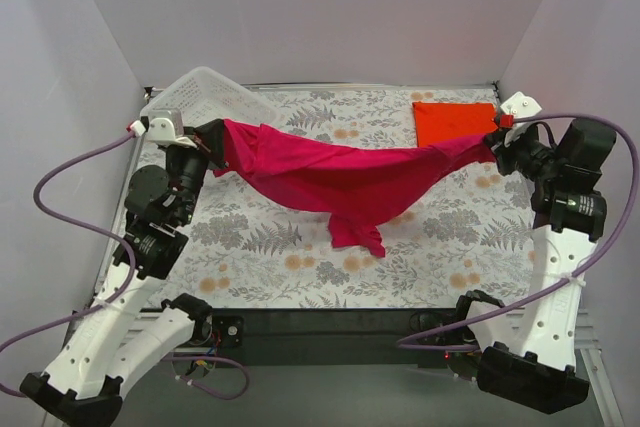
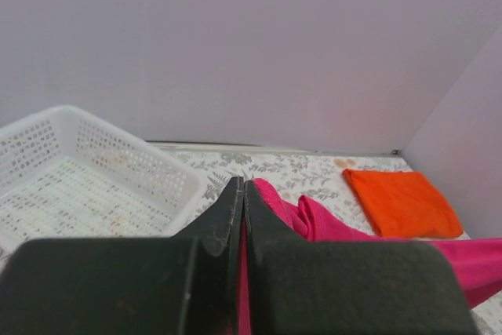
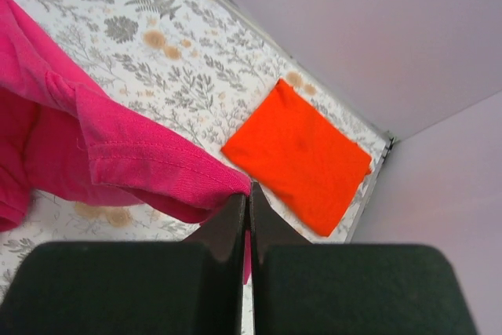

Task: Fold and stack the t-shirts
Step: Flatten the tshirt out

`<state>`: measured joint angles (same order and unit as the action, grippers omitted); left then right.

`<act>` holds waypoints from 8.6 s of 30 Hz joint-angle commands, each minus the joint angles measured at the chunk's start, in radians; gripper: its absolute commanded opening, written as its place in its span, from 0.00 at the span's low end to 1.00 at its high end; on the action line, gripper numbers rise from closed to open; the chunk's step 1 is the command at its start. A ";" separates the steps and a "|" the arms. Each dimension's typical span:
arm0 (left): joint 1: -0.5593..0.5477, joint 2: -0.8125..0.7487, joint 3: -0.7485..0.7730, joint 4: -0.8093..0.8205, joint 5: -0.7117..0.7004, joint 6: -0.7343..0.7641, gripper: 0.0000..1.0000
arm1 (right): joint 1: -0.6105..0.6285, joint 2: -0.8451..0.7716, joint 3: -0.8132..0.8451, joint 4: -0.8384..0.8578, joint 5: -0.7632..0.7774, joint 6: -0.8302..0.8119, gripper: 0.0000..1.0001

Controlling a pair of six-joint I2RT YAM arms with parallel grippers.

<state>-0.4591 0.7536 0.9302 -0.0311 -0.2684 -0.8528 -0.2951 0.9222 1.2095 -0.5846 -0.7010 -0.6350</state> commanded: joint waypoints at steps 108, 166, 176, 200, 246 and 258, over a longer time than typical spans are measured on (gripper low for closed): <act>0.027 0.406 -0.301 -0.314 0.616 -0.528 0.73 | 0.242 0.449 -0.360 0.103 0.354 0.083 0.56; -0.653 1.156 0.346 -0.457 -0.130 -0.138 0.42 | 0.169 0.607 -0.377 0.121 0.236 0.100 0.46; -0.652 1.044 0.233 -0.471 0.000 -0.103 0.00 | 0.165 0.652 -0.358 0.108 0.252 0.101 0.29; -0.653 0.058 -0.107 -0.678 0.879 0.512 0.00 | 0.021 0.676 -0.254 0.081 0.482 -0.066 0.01; 0.043 0.976 0.278 0.025 0.407 -0.033 0.65 | 0.143 0.669 -0.113 0.042 -0.143 0.072 0.31; 0.020 1.472 0.726 0.022 0.083 0.047 0.58 | 0.149 0.665 -0.140 0.097 -0.095 0.124 0.06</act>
<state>-0.4232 2.2040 1.5730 -0.0334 -0.0383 -0.8440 -0.1501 1.6165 1.0809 -0.5236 -0.7940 -0.5320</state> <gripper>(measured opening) 0.539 0.072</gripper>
